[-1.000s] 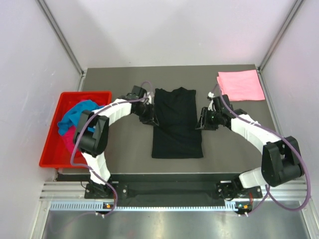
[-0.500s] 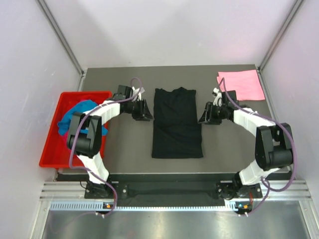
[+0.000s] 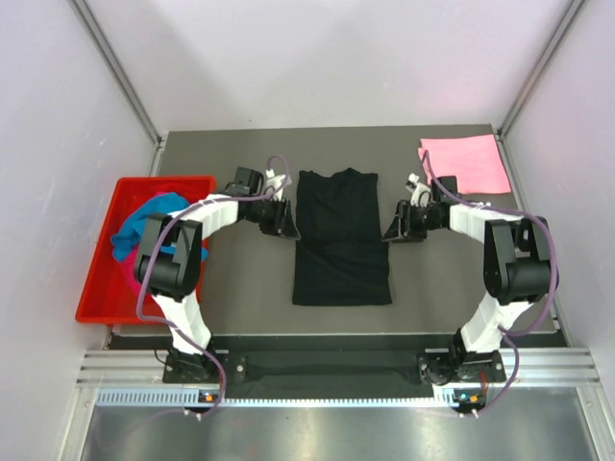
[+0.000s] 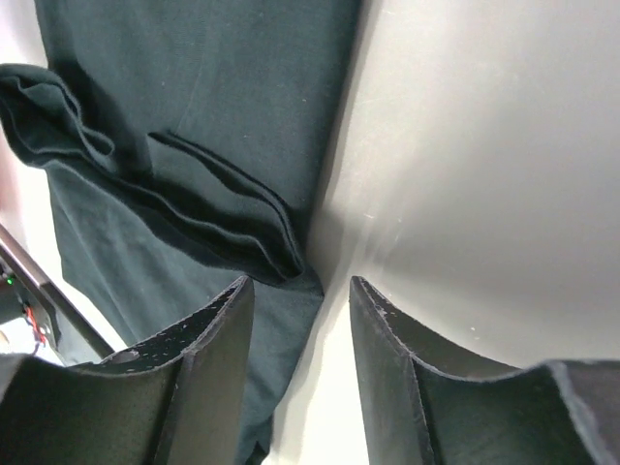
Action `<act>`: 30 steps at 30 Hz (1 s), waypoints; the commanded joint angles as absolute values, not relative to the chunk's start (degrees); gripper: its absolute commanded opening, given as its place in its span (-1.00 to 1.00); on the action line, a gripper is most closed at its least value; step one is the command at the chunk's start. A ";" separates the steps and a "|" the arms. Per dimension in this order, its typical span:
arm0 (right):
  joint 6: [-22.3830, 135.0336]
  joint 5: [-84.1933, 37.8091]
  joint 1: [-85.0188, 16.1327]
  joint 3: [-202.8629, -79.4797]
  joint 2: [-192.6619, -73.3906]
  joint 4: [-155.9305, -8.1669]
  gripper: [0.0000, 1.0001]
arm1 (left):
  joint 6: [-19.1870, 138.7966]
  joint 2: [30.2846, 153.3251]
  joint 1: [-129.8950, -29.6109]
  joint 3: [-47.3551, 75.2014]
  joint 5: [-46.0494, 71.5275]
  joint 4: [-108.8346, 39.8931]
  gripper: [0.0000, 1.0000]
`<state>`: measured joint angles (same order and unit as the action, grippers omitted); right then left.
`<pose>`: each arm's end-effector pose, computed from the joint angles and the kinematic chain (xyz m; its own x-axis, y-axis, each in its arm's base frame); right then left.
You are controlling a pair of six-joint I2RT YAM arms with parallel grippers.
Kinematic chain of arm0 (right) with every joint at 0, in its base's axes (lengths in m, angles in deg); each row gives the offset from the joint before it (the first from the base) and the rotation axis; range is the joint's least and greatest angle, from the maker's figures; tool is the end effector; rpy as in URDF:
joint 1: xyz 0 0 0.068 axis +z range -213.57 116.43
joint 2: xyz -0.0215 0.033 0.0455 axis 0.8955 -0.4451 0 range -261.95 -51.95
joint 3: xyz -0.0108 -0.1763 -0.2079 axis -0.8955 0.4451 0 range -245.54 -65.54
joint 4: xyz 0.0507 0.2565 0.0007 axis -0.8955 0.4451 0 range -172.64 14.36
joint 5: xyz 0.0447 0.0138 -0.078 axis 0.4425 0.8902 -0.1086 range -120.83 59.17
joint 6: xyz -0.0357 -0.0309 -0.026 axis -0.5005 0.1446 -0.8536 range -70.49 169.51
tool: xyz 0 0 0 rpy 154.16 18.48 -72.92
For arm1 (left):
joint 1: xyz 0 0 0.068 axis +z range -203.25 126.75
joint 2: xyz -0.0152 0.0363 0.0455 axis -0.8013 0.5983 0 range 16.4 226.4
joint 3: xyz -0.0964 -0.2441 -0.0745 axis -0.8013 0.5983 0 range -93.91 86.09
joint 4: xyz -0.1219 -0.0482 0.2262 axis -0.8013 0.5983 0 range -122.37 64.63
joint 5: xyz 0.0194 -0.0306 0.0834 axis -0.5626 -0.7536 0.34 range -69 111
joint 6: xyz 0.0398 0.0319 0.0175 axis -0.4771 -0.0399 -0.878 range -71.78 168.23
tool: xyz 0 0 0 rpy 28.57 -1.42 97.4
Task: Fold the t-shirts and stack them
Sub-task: Fold the tshirt
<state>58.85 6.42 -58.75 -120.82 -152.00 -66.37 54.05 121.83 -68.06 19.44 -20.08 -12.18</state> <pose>0.3288 0.0494 0.1539 -0.9186 0.0522 -0.3917 -0.2126 0.7703 0.6012 0.3525 -0.1174 0.1749 -0.8769 0.1528 -0.4557 0.4334 0.6611 -0.6125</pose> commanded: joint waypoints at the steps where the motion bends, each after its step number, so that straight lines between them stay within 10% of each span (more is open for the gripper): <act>1: 54.26 8.89 -59.26 -122.31 -152.31 -68.67 -0.10 | 50.16 121.78 -70.30 17.98 -20.14 -12.50 -0.19; 30: 56.01 14.34 -59.00 -122.58 -155.74 -73.94 -0.47 | 52.18 127.14 -71.36 14.64 -20.39 -16.19 -0.32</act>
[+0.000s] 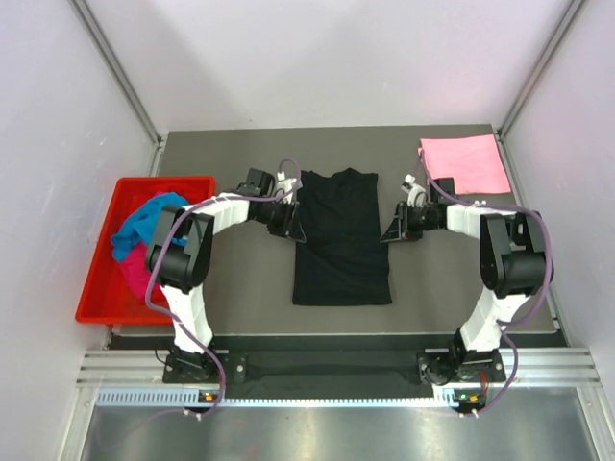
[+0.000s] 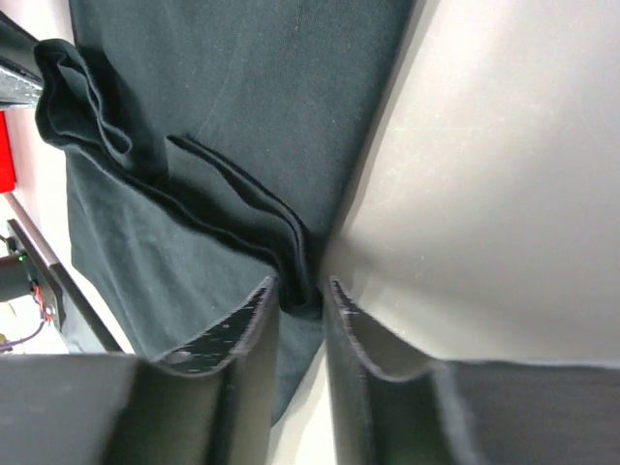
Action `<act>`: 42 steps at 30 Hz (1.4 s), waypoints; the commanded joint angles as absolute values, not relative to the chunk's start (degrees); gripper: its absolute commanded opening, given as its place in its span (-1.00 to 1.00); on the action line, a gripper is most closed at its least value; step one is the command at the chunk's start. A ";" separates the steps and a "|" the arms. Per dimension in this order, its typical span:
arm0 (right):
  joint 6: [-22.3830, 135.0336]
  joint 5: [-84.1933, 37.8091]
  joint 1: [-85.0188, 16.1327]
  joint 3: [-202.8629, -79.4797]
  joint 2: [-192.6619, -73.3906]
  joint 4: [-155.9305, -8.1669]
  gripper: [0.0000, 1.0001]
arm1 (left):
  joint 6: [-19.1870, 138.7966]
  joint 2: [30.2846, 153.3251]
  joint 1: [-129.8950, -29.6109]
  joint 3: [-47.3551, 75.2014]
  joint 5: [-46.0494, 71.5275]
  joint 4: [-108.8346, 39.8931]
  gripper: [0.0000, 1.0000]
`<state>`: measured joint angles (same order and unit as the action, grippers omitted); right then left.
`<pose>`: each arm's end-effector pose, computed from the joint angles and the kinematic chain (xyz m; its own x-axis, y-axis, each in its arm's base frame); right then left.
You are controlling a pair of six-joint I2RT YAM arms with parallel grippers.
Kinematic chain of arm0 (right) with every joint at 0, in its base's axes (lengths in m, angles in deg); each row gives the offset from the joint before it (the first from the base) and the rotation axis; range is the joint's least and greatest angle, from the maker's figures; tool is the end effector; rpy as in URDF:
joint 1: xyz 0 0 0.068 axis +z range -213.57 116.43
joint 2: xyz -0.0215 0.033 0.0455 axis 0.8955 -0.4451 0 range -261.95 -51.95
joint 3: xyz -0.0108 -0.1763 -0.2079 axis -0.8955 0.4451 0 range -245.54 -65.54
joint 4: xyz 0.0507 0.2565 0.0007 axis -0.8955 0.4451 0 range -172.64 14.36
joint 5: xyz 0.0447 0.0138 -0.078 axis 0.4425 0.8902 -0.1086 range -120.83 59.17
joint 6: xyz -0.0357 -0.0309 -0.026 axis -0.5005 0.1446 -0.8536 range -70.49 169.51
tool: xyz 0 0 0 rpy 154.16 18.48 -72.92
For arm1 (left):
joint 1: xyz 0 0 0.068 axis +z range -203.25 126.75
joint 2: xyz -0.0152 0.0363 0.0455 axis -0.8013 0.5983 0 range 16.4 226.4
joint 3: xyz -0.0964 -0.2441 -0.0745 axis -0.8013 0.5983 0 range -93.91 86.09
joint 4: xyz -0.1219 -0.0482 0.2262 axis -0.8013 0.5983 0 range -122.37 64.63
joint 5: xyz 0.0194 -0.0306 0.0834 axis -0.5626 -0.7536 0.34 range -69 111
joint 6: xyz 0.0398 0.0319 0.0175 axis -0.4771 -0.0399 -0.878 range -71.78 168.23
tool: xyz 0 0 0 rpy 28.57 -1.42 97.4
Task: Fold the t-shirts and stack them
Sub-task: Fold the tshirt
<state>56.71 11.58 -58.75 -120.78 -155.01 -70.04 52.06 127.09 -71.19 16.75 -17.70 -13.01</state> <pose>0.3349 0.0523 0.1421 -0.9092 0.0163 -0.4161 -0.2819 0.7114 0.6438 0.3610 -0.1402 0.1549 -0.8634 0.2247 -0.4517 0.4748 0.6648 -0.5768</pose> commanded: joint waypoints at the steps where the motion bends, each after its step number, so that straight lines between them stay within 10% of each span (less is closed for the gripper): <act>1: 55.93 14.43 -58.83 -122.75 -155.74 -74.03 -0.53 | 52.70 127.05 -71.36 14.55 -20.57 -16.54 -0.38; 6: 55.66 13.73 -57.86 -123.46 -154.87 -73.86 -1.00 | 56.48 126.00 -71.27 15.34 -21.80 -18.74 -1.00; 35: 58.65 6.87 -55.31 -122.31 -152.67 -82.29 -1.00 | 68.61 121.08 -67.58 25.62 -15.29 -27.96 -1.00; 42: 58.83 6.87 -55.40 -122.67 -154.42 -83.35 -1.00 | 70.64 123.70 -67.32 24.49 -18.54 -30.43 -0.74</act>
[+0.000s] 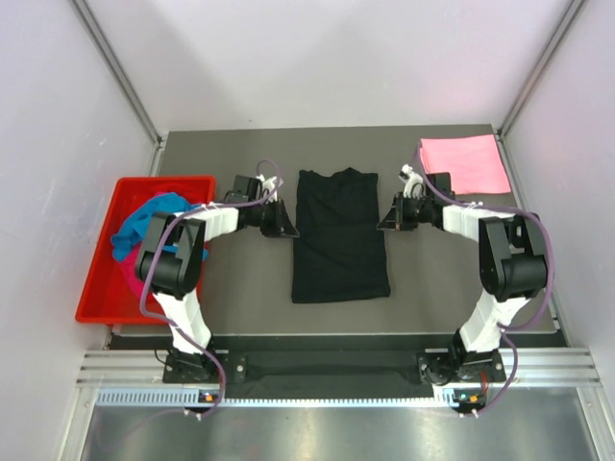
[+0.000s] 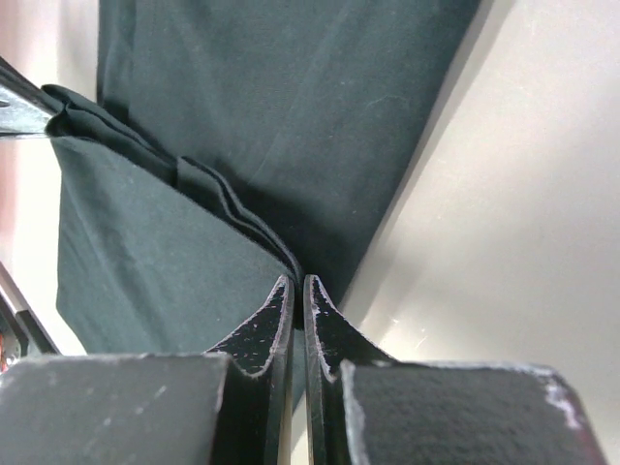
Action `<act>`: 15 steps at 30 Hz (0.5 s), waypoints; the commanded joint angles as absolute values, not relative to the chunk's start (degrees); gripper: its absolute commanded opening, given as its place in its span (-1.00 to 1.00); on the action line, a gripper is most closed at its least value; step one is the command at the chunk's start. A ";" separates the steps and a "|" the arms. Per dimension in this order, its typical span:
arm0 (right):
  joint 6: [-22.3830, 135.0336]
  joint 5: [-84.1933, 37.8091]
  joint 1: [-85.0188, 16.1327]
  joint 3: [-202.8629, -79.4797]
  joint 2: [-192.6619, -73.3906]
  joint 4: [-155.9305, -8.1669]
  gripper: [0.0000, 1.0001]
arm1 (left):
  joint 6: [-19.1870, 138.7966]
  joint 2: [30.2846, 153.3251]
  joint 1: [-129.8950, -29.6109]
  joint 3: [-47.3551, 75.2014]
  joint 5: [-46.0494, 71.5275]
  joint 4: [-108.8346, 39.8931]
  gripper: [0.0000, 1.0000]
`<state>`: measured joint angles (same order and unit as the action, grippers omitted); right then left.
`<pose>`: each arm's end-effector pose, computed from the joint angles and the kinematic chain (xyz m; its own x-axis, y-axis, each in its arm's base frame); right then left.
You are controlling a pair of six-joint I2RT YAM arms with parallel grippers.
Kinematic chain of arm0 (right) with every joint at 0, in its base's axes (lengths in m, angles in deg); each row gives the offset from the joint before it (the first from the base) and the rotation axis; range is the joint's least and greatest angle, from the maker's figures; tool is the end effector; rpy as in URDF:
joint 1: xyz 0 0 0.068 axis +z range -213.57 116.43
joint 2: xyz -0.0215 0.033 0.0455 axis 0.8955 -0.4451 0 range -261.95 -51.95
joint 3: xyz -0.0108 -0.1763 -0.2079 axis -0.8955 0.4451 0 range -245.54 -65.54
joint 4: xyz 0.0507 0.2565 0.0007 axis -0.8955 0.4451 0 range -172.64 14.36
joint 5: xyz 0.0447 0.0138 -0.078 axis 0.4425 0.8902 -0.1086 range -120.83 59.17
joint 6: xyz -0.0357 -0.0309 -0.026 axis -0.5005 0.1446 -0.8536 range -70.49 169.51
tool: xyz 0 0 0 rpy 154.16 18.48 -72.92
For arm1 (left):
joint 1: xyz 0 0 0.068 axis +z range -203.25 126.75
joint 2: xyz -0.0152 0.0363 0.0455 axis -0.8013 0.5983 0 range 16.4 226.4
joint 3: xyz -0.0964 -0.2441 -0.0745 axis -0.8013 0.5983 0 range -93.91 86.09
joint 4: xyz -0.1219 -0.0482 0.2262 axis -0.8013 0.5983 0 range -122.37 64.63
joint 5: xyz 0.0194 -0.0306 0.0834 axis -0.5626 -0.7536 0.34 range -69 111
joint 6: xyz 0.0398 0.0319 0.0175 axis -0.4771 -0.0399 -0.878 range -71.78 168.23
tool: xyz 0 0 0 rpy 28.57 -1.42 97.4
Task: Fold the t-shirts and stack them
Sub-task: Fold the tshirt
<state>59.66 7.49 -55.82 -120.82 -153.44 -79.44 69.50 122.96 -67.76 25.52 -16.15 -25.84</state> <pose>0.3456 0.0693 0.1594 -0.8298 0.0267 -0.5574 -0.3649 0.7298 0.5782 0.3538 -0.1137 0.1508 -0.9174 -0.0612 -0.3931 0.2389 0.7054 -0.6674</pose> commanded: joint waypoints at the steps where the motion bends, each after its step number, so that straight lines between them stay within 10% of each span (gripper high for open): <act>1: 58.83 6.70 -55.40 -122.93 -154.77 -83.09 -1.00 | 70.64 123.97 -67.32 24.13 -18.55 -30.35 -0.68; 9: 59.61 2.31 -55.48 -128.01 -152.68 -71.59 -0.13 | 70.20 121.61 -67.05 17.38 -1.80 -16.51 -0.41; 15: 64.35 -0.80 -55.14 -128.83 -144.25 -56.72 -0.03 | 72.03 115.73 -67.40 11.56 7.65 -8.03 -0.36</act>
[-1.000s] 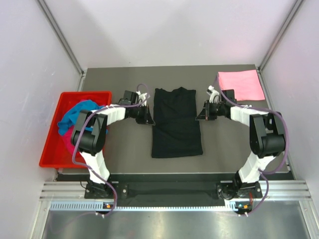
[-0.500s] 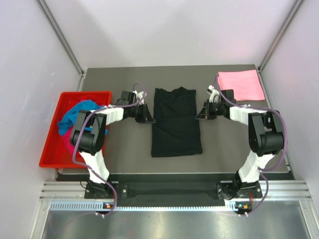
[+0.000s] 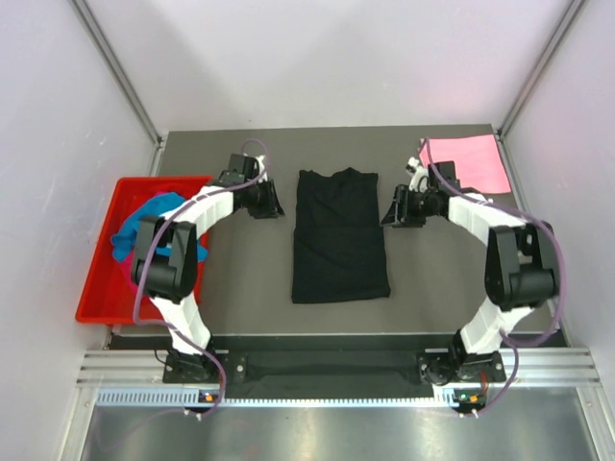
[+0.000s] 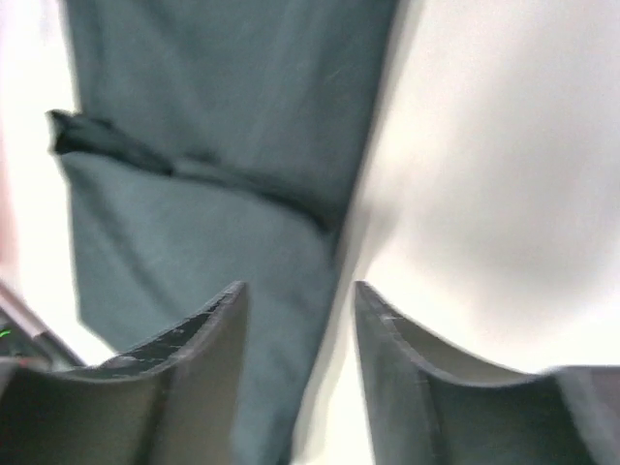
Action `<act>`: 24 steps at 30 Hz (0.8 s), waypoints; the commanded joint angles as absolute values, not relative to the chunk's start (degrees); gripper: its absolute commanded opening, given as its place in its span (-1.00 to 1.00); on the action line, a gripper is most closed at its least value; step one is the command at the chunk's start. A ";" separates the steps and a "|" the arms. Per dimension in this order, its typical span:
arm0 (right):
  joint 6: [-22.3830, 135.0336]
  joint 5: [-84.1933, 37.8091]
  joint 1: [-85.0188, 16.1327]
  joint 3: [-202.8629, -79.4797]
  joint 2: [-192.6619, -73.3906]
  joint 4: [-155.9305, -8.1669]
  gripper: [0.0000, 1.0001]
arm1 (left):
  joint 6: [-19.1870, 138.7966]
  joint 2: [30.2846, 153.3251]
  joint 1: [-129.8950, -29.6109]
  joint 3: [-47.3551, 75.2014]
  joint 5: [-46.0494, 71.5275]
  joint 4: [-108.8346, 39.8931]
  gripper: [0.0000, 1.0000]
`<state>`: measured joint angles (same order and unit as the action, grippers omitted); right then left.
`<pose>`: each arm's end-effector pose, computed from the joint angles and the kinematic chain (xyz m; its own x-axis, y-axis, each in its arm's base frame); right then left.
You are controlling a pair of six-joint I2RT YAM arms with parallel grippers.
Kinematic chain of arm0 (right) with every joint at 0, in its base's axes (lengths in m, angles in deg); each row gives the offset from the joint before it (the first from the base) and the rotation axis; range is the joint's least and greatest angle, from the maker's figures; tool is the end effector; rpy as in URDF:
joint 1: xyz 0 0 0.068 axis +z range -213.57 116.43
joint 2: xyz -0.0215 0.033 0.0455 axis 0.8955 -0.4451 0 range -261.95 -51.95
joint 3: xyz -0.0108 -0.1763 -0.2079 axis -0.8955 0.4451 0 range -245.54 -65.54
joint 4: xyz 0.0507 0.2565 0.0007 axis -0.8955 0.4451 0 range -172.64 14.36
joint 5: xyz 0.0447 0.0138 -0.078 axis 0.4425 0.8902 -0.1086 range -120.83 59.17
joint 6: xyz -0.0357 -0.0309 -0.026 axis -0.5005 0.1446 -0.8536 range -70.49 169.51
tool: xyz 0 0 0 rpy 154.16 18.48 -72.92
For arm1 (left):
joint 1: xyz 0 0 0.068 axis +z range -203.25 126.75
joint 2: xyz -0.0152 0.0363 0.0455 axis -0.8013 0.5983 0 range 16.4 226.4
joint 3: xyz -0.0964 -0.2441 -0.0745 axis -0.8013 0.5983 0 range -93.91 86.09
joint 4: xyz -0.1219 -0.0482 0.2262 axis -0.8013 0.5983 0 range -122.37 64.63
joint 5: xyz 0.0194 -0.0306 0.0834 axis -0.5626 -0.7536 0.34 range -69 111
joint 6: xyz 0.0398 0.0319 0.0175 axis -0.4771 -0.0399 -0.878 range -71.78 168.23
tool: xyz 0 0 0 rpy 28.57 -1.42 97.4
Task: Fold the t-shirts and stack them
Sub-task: Fold the tshirt
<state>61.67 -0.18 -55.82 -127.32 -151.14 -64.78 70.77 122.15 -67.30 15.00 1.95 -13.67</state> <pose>0.3472 0.0656 0.1869 -0.8812 0.0630 -0.4686 -0.2231 0.8184 0.5296 0.3771 -0.1063 0.1912 -0.8794 -0.1535 -0.4507 0.0881 0.8779 -0.4707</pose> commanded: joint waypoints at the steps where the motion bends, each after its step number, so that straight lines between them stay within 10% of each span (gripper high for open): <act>1: 64.54 -0.17 -54.96 -126.73 -143.01 -56.11 -0.12 | 72.91 115.28 -67.84 11.39 6.16 -7.41 -0.37; 7: 66.73 6.33 -51.10 -117.85 -135.36 -53.81 -0.94 | 76.08 114.84 -76.27 13.92 -5.61 -8.28 -0.40; 24: 71.66 0.28 -47.84 -96.12 -133.25 -67.09 -0.94 | 78.28 115.80 -80.85 32.48 0.79 -18.31 -0.36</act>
